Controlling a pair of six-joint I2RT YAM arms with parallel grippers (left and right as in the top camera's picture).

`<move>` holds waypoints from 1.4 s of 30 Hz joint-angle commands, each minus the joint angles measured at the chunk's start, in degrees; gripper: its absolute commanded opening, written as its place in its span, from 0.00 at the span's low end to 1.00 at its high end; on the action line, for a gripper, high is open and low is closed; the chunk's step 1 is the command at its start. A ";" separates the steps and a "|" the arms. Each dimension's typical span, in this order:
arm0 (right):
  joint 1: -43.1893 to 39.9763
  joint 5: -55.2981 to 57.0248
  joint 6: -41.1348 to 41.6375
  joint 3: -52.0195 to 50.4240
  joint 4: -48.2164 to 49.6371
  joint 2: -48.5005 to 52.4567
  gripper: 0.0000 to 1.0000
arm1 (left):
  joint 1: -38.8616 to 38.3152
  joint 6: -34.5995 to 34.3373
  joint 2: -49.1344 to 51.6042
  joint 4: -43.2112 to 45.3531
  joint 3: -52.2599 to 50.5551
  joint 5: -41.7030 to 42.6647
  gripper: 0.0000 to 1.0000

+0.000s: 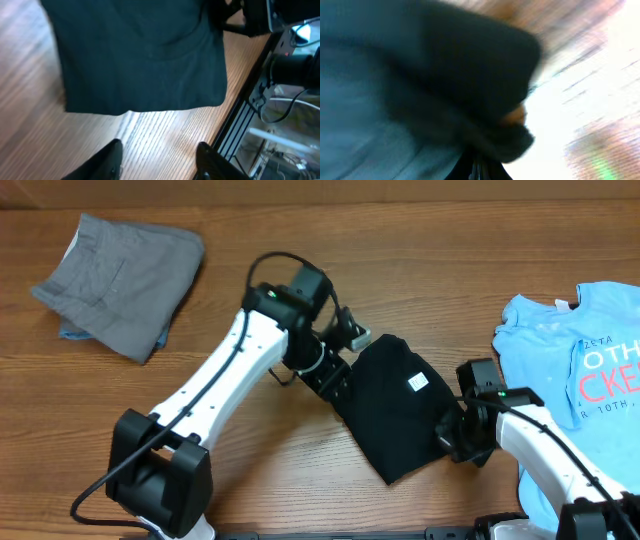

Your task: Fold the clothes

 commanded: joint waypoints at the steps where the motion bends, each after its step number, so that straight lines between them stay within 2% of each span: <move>1: -1.68 1.60 5.51 -2.25 0.76 0.48 0.04 | -0.48 1.03 0.07 1.42 -2.34 0.04 0.57; 4: -3.45 -0.35 4.24 -1.49 -0.63 0.39 0.04 | -0.42 0.46 0.07 2.97 -2.80 0.02 0.59; 7: -4.55 -4.48 -2.67 1.60 -2.86 -0.24 0.04 | -0.42 0.37 0.07 3.48 -2.80 -0.24 0.60; 11: -4.42 -15.37 -16.22 8.39 -7.02 -2.25 0.04 | -0.44 0.37 0.07 3.87 -3.48 -2.86 0.61; 13: -4.09 -19.12 -19.04 11.15 -9.86 -2.91 0.04 | -0.44 0.35 0.07 5.35 -4.50 -2.80 0.57; 16: -2.80 -23.56 -19.08 12.81 -12.57 -3.78 0.04 | -0.66 -0.72 0.07 11.06 -7.28 -0.94 0.45; 20: -0.20 -24.61 -19.02 11.17 -11.80 -3.50 0.04 | -0.70 -1.25 0.20 17.51 -10.12 0.87 0.35; 25: 2.56 -25.27 -18.40 5.16 -5.46 -2.89 0.08 | -0.68 -6.01 2.73 24.52 -12.13 1.01 0.31; 31: 2.73 -24.90 -13.92 -5.11 3.41 -0.50 0.10 | -0.70 -12.79 11.76 29.35 -12.11 5.79 0.29; 33: 2.54 -23.37 -10.05 -6.97 3.50 0.59 0.04 | -0.68 -14.53 14.91 30.08 -12.11 6.05 0.25; 36: 2.54 -18.43 -5.70 -7.26 2.21 1.22 0.04 | 0.33 -15.13 18.10 30.08 -12.04 4.92 0.18; 42: 2.54 -11.80 -4.59 -3.39 -1.49 1.09 0.04 | 8.44 -16.79 18.36 29.62 -7.61 3.67 0.17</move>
